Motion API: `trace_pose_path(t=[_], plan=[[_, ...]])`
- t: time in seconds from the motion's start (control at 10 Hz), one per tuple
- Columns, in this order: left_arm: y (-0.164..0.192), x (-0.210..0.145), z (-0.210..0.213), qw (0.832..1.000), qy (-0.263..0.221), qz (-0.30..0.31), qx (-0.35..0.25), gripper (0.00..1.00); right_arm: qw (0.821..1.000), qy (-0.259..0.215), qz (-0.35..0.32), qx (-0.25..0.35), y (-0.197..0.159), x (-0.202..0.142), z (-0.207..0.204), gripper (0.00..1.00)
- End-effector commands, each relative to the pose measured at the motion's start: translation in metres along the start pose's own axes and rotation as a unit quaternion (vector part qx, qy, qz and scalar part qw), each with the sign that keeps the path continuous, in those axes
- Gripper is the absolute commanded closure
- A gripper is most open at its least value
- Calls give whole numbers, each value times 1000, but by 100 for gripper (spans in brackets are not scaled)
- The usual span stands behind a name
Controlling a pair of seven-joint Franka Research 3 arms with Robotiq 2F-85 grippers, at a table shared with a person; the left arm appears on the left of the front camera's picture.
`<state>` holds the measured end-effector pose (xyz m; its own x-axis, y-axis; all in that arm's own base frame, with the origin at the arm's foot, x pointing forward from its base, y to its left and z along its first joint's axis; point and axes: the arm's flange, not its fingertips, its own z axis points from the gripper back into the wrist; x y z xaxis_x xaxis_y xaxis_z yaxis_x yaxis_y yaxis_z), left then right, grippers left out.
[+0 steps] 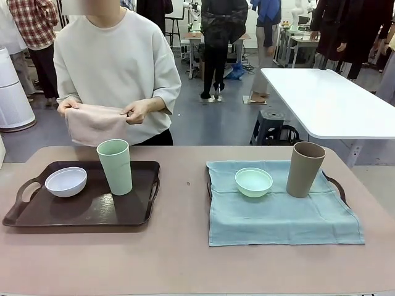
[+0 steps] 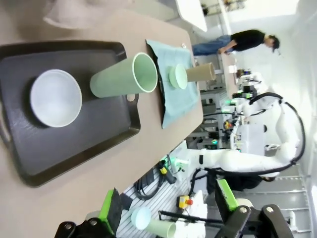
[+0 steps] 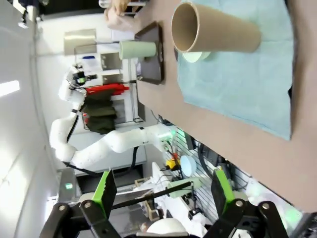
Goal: Set up a tray with a mat and arrange the tableware.
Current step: Pick up the Picnic Bowl and Reusable plastic cup from the Handle tray in front of the human's position and hold them in the air.
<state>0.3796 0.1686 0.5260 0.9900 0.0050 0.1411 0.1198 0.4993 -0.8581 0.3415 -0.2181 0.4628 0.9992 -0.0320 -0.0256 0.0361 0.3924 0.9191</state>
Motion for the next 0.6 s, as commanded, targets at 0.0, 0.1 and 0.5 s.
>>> trace_pose_path(t=[0.0,0.1,0.5], plan=[[17,-14,29,999,-6,-17,-29,0,999,-23,-7,41,4,-25,1,0],[25,-24,35,999,-17,-15,-36,0,998,-28,-5,57,3,-30,3,0],[29,-27,37,999,-17,-4,-32,0,998,-15,-1,54,0,-32,5,0]])
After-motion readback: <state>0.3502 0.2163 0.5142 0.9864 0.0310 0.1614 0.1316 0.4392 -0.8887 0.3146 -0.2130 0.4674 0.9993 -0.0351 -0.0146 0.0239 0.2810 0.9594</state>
